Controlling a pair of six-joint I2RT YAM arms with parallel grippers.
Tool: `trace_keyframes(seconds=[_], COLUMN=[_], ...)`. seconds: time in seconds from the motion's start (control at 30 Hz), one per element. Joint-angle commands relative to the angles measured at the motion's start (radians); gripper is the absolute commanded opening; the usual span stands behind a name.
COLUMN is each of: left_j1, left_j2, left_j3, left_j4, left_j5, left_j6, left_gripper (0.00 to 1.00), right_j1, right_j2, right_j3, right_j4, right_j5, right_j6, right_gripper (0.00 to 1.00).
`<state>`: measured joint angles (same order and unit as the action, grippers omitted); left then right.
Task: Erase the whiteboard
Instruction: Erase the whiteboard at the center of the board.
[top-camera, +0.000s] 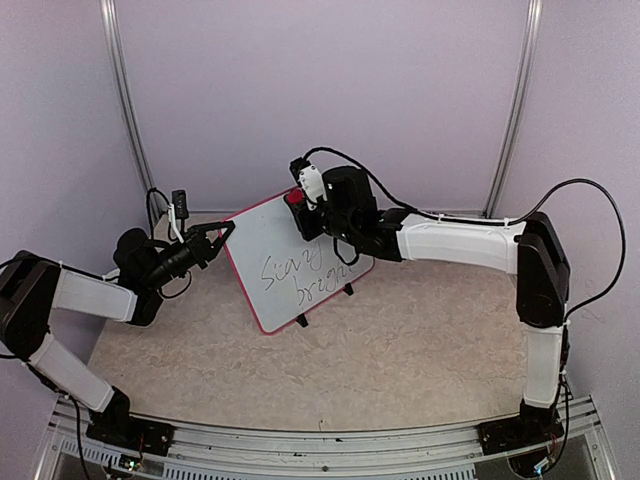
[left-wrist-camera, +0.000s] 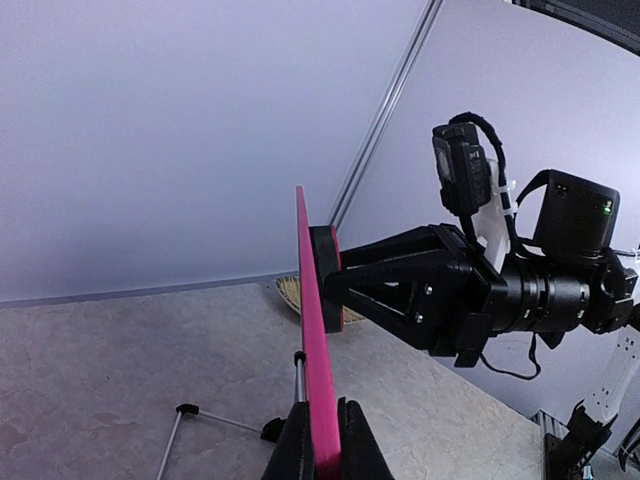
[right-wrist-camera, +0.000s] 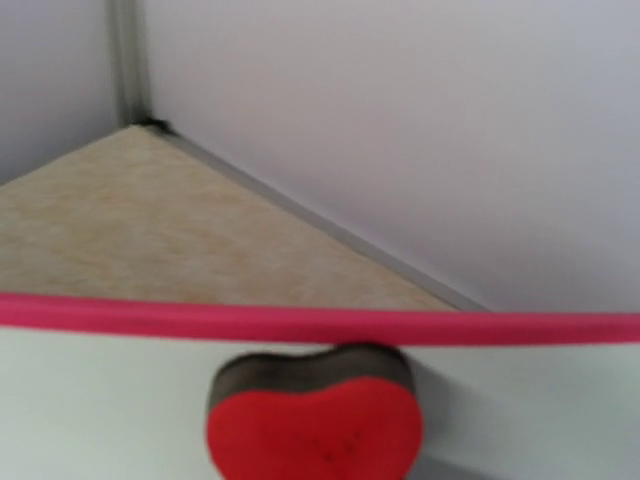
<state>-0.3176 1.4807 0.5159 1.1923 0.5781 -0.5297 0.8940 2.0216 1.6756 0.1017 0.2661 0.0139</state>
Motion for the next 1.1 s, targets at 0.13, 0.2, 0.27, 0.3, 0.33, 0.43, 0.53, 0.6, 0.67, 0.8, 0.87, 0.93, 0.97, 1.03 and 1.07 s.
trace_keyframes(seconds=[0.13,0.2,0.27,0.3,0.33,0.43,0.53,0.6,0.67,0.8,0.87,0.93,0.97,1.03,1.07], left_j1=[-0.028,-0.028,-0.027,-0.028,-0.026,-0.026,-0.026,-0.026,-0.026,-0.026,-0.027,-0.026,-0.027,-0.027,-0.028], left_j2=[0.017,0.017,0.015,0.014,0.015,0.011,0.007,0.006,0.006,0.004,0.005,0.004,0.004,0.006,0.007], left_j3=[0.009,0.009,0.009,0.009,0.009,0.008,0.008,0.007,0.008,0.006,0.006,0.006,0.006,0.007,0.008], left_j4=[-0.022,-0.022,-0.023,-0.023,-0.023,-0.025,-0.025,-0.025,-0.026,-0.026,-0.027,-0.027,-0.027,-0.027,-0.028], left_j5=[0.134,0.134,0.134,0.132,0.132,0.131,0.130,0.130,0.130,0.131,0.132,0.132,0.131,0.131,0.132], left_j6=[0.056,0.055,0.057,0.057,0.056,0.057,0.058,0.058,0.058,0.058,0.058,0.059,0.059,0.058,0.058], left_gripper=[0.00,0.00,0.00,0.00,0.00,0.00,0.00,0.00,0.00,0.00,0.00,0.00,0.00,0.00,0.00], right_j1=[0.108,0.128,0.144,0.151,0.154,0.161,0.161,0.159,0.153,0.121,0.100,0.072,0.061,0.036,0.022], right_j2=[0.083,0.099,0.115,0.126,0.129,0.139,0.138,0.133,0.127,0.104,0.086,0.070,0.063,0.051,0.045], right_j3=[0.105,0.127,0.147,0.155,0.159,0.162,0.154,0.146,0.138,0.104,0.077,0.052,0.045,0.030,0.023], right_j4=[-0.032,-0.035,-0.038,-0.041,-0.043,-0.044,-0.045,-0.039,-0.039,-0.034,-0.023,-0.014,-0.013,-0.009,-0.008], right_j5=[-0.017,-0.016,-0.012,-0.010,-0.008,0.004,0.043,0.077,0.102,0.133,0.133,0.130,0.130,0.123,0.115], right_j6=[-0.005,-0.005,-0.005,-0.003,-0.001,0.000,-0.008,-0.016,-0.024,-0.011,-0.004,-0.001,0.001,0.006,0.011], right_gripper=[0.19,0.19,0.19,0.19,0.19,0.19,0.19,0.19,0.19,0.19,0.19,0.19,0.19,0.19,0.19])
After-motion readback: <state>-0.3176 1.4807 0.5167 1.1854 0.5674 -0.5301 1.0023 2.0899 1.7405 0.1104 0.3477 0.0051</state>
